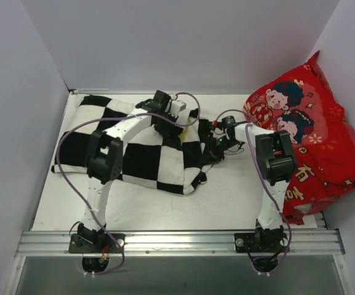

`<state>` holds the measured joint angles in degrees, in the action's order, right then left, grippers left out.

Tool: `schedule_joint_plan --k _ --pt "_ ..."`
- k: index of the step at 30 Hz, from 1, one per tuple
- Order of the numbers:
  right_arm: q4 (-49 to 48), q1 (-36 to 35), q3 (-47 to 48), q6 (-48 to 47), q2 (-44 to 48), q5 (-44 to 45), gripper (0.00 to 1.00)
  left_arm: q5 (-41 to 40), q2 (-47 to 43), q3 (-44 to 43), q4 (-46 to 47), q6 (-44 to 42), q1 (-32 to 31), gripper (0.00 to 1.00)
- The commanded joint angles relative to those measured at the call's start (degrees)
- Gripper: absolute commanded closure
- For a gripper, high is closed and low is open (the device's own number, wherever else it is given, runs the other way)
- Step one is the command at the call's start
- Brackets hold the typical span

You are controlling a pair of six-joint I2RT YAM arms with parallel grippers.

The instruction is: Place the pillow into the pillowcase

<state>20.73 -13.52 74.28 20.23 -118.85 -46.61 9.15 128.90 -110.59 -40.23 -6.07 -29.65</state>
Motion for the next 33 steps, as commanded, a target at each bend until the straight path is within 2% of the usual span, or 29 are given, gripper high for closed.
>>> schedule_joint_plan --k 1,4,6,7,8,9,11,12,13,15,16,19,22,27,30,32,33 --pt "11.07 2.79 -3.87 -6.86 3.26 13.82 0.80 6.28 -10.76 9.81 -6.35 -4.64 6.87 0.98" --pt "13.54 3.32 -3.62 -10.45 4.58 14.79 0.83 11.22 -15.16 13.90 -9.51 -8.77 10.04 1.00" --pt "14.07 3.50 -1.87 -11.26 6.25 13.48 0.84 20.25 -16.48 14.43 -13.27 -13.50 10.84 1.00" --pt "13.73 3.50 0.84 -11.35 6.69 11.74 0.84 23.08 -16.66 13.91 -14.69 -14.93 11.10 0.97" --pt "13.20 3.41 2.34 -11.00 7.22 10.24 0.83 25.02 -16.84 13.38 -15.49 -15.64 11.10 0.88" --pt "12.32 3.41 3.93 -9.96 7.40 8.14 0.82 29.13 -17.54 11.99 -15.76 -15.30 11.10 0.67" --pt "8.38 3.24 9.01 -5.49 7.40 3.91 0.76 30.40 -18.07 10.14 -14.71 -12.33 10.58 0.49" --pt "7.14 2.80 11.04 -4.16 7.05 2.76 0.74 27.01 -18.51 8.30 -12.53 -10.82 10.05 0.32" --pt "5.65 2.45 12.63 -2.84 6.62 2.40 0.70 22.80 -18.60 7.50 -11.38 -9.24 9.35 0.18" --pt "4.50 1.13 16.14 0.32 4.68 1.09 0.66 14.89 -18.95 6.18 -8.05 -6.86 6.02 0.15" --pt "3.28 0.86 16.68 1.82 4.07 0.73 0.63 4.14 -18.95 6.08 -6.63 -6.25 4.44 0.09" --pt "-0.06 0.16 16.43 7.35 1.52 -0.50 0.60 -7.96 -18.16 7.04 -3.90 -7.82 -0.40 0.03" --pt "-5.15 -0.10 14.59 13.68 -0.07 -1.64 0.59 -18.68 -15.97 8.98 -0.55 -8.44 -3.92 0.03" --pt "-11.14 -0.19 11.51 19.84 -0.51 -0.06 0.59 -27.49 -8.51 8.20 -0.64 -5.80 -3.58 0.03" --pt "-13.43 -1.16 8.78 21.43 -0.86 0.82 0.59 -28.75 -5.08 5.74 -0.29 -4.31 -2.00 0.03" --pt "-13.44 -2.29 7.20 20.73 -2.17 2.13 0.59 -27.87 -3.75 4.59 -0.29 -4.91 -0.76 0.08" --pt "-13.18 -2.56 6.93 20.29 -2.61 3.44 0.59 -27.08 -2.61 3.98 -0.38 -5.70 -0.59 0.14"
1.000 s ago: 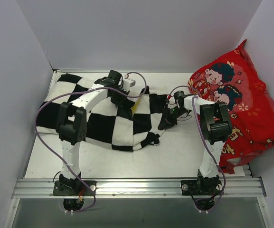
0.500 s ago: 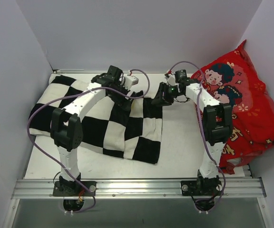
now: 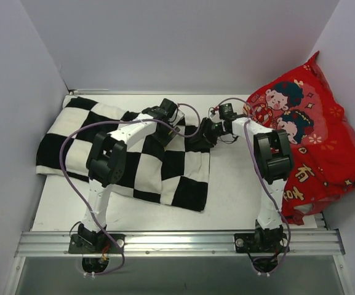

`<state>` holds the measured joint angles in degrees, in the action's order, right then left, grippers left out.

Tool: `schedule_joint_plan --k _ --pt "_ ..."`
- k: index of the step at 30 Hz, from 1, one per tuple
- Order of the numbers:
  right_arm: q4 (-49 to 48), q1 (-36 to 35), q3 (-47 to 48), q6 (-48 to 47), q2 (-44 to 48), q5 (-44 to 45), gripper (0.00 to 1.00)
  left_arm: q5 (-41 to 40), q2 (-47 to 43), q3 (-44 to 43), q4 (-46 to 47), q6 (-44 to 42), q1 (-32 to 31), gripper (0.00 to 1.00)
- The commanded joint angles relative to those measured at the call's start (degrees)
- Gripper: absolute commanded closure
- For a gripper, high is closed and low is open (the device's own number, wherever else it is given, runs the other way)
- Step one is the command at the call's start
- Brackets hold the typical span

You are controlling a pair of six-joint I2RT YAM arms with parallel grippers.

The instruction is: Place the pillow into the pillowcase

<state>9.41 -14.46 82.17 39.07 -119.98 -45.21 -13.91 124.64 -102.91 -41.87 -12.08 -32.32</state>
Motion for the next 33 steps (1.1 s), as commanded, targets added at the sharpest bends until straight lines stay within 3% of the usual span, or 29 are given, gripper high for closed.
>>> schedule_joint_plan --k 1,2,3,5,6,7,9,10,13,18,23,29,30,33 --pt "-0.02 -1.97 -1.05 1.01 -2.09 3.62 0.59 -3.58 2.18 -3.87 1.17 -1.09 2.17 0.20" --pt "0.69 -2.41 -0.87 0.66 -3.49 3.99 0.59 -2.19 2.80 -4.22 0.04 -1.89 2.34 0.26" --pt "2.26 -2.50 -0.70 0.31 -3.94 4.34 0.59 2.09 3.59 -5.18 -0.93 -2.42 2.69 0.47" --pt "3.59 -2.59 0.00 -1.61 -4.03 6.44 0.59 9.04 3.68 -6.77 -4.69 -2.25 4.80 0.70" --pt "4.03 -2.42 1.05 -2.32 -3.77 6.89 0.59 13.86 3.33 -7.99 -5.50 -1.38 6.02 0.83" --pt "5.08 -2.33 1.93 -2.94 -3.42 7.41 0.59 23.92 2.81 -8.09 -5.94 -0.15 6.99 1.00" --pt "5.62 -2.24 4.12 -4.26 -2.19 8.30 0.59 38.72 1.31 -8.09 -6.30 3.10 10.25 1.00" --pt "5.71 -2.33 4.75 -4.35 -1.23 8.38 0.59 50.62 0.79 -7.74 -6.21 6.59 11.04 1.00" --pt "5.18 -2.68 6.68 -3.30 0.53 7.95 0.60 64.48 -1.93 -3.72 0.54 15.46 12.98 1.00" --pt "2.11 -5.31 6.51 0.03 1.77 5.05 0.66 72.88 -6.25 2.36 21.53 30.86 14.12 1.00" --pt "-1.14 -7.60 6.86 4.34 -0.42 5.22 0.65 76.57 -5.81 5.61 39.62 48.18 14.83 1.00" --pt "-6.85 -8.22 7.04 8.65 -4.11 11.19 0.49 79.47 -6.60 8.34 51.95 57.07 14.91 1.00" --pt "-8.95 -8.39 6.69 10.66 -4.47 11.63 0.38 79.83 -6.86 8.69 53.54 58.12 14.91 1.00" --pt "-12.83 -9.53 7.12 12.08 -5.78 13.30 0.28 80.62 -7.39 9.83 56.02 60.94 14.91 1.00"
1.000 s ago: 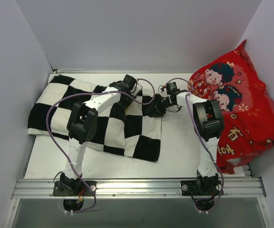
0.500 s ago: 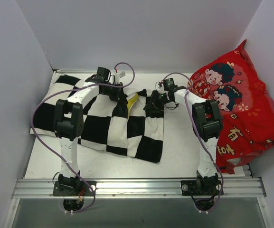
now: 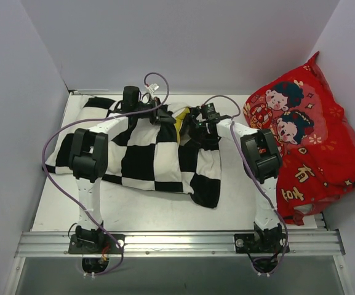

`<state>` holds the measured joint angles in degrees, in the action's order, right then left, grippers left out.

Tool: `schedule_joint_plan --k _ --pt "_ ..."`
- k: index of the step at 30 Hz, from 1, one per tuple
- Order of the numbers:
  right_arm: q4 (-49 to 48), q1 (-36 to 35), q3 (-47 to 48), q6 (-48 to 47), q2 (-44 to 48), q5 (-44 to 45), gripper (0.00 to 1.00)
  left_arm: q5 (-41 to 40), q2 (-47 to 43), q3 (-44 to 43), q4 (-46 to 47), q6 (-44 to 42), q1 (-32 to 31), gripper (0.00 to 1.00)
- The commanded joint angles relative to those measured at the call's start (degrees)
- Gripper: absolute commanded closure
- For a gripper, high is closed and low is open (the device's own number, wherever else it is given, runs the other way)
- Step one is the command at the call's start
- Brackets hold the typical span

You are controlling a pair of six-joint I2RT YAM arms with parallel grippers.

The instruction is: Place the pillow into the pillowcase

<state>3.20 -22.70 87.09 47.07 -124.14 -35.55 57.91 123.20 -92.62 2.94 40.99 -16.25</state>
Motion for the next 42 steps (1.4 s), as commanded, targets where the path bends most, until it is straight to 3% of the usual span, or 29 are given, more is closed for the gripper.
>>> schedule_joint_plan --k 1,5,8,9,12,19,27,31,36,42 --pt "-6.54 -1.64 2.73 3.91 -2.94 4.08 0.28 9.06 -6.21 -0.20 11.30 8.48 -1.15 1.00" --pt "-5.23 -3.40 4.93 3.56 -6.73 5.49 0.30 9.59 -7.44 0.07 12.26 9.98 -1.06 1.00" --pt "-4.87 -3.67 4.15 3.03 -7.70 4.79 0.61 10.03 -8.41 0.16 12.53 10.51 -0.54 1.00" --pt "-4.96 -3.67 3.45 2.68 -7.53 4.18 0.82 10.03 -8.59 0.24 12.53 10.60 -0.01 1.00" --pt "-5.57 -1.83 0.37 0.66 -4.37 1.98 1.00 9.59 -9.29 0.77 10.61 8.85 1.22 1.00" --pt "-11.11 6.60 -10.70 -1.98 10.56 -8.04 1.00 6.17 -9.38 3.93 -0.38 -3.89 5.35 1.00" --pt "-15.59 13.99 -17.29 -0.76 17.17 -17.35 1.00 1.86 -7.80 3.50 -13.64 -14.17 5.62 1.00" --pt "-21.64 16.28 -18.97 5.28 18.49 -18.85 1.00 1.24 -6.65 2.35 -25.76 -26.21 4.65 1.00" --pt "-35.09 16.72 -17.48 14.62 16.30 -20.08 1.00 -4.88 -5.69 4.28 -34.57 -37.81 2.28 1.00" --pt "-46.52 14.53 -13.88 23.59 15.24 -21.13 1.00 -12.90 -3.23 4.21 -35.81 -40.64 -1.15 1.00"
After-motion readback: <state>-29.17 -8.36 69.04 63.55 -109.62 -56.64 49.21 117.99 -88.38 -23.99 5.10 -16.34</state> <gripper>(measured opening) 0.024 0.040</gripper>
